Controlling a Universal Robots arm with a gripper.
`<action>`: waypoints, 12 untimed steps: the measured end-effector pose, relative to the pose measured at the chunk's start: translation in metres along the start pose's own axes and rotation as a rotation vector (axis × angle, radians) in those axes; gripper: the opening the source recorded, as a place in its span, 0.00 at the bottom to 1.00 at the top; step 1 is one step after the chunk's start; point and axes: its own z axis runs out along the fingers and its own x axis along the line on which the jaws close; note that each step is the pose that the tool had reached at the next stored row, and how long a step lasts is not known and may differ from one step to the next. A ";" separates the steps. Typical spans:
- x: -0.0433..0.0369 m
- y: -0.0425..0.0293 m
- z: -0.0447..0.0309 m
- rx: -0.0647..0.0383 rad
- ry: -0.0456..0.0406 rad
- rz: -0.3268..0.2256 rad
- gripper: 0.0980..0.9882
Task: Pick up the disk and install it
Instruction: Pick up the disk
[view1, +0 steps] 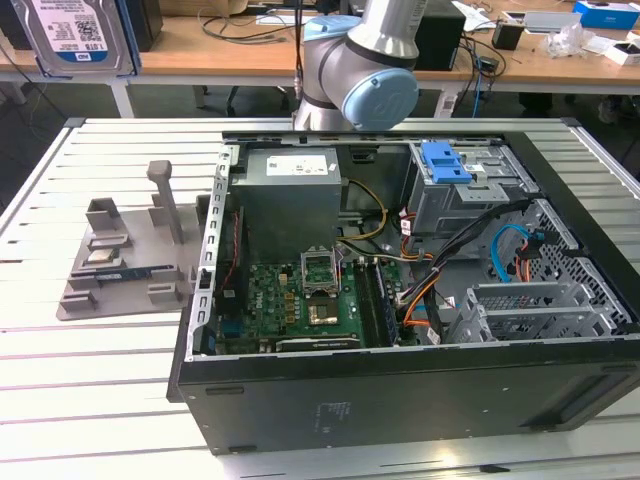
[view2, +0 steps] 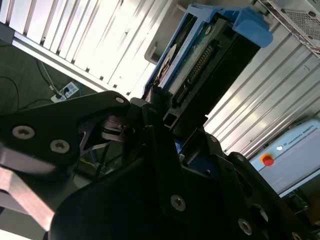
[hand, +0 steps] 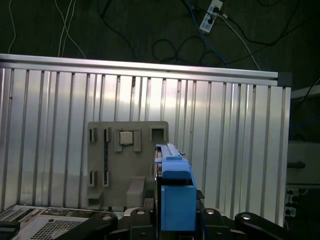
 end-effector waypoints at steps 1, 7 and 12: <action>0.0003 -0.0046 -0.0001 0.000 0.0000 0.000 0.30; 0.0019 -0.0293 -0.0009 0.000 0.0000 0.000 0.30; 0.0033 -0.0493 -0.0016 0.000 0.0000 0.000 0.30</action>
